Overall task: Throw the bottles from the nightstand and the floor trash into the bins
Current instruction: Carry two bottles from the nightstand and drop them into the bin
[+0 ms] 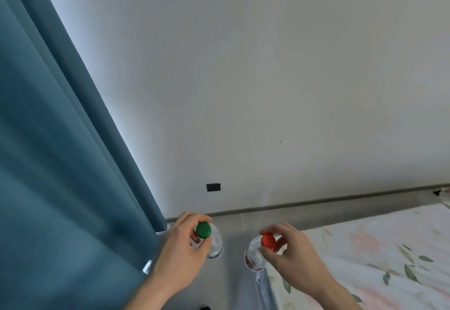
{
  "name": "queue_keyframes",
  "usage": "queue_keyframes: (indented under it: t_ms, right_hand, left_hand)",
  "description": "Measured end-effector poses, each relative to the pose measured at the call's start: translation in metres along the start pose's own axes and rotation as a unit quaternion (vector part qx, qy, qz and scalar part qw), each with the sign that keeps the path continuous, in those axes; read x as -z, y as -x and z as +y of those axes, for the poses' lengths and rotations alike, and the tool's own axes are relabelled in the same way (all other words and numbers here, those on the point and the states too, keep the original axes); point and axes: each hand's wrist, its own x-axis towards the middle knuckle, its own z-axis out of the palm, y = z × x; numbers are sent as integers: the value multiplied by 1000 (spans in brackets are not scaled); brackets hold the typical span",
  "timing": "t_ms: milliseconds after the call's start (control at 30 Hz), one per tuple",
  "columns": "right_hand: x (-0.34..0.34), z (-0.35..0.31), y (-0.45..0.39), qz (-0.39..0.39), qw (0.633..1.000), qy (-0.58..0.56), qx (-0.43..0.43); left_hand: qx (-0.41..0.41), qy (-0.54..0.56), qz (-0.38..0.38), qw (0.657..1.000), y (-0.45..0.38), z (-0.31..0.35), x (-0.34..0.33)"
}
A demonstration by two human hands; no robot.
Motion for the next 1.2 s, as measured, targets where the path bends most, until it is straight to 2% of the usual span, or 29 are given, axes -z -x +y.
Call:
queue_keyframes:
  t_ms: [233,500,767,933,1200]
  right_hand:
    - [11,-9,-67,45,998,-13,-43]
    - [45,9,-157,73,994,-39,-76]
    - [84,14,-265,69,993,-43,-84]
    - [107,27,-304,106,985,-56,-122]
    - [140,50,-326,218,948,-68,-220]
  left_hand:
    - [-60,-18,-63,996,-113,14,5]
    - [-70,-10,-99,993,-224,36,-19]
    - [-70,-18,-107,992,-333,63,-41]
    - [-76,-8,-163,984,-396,78,-64]
    - [-169,-14,-282,944,-488,115,-120]
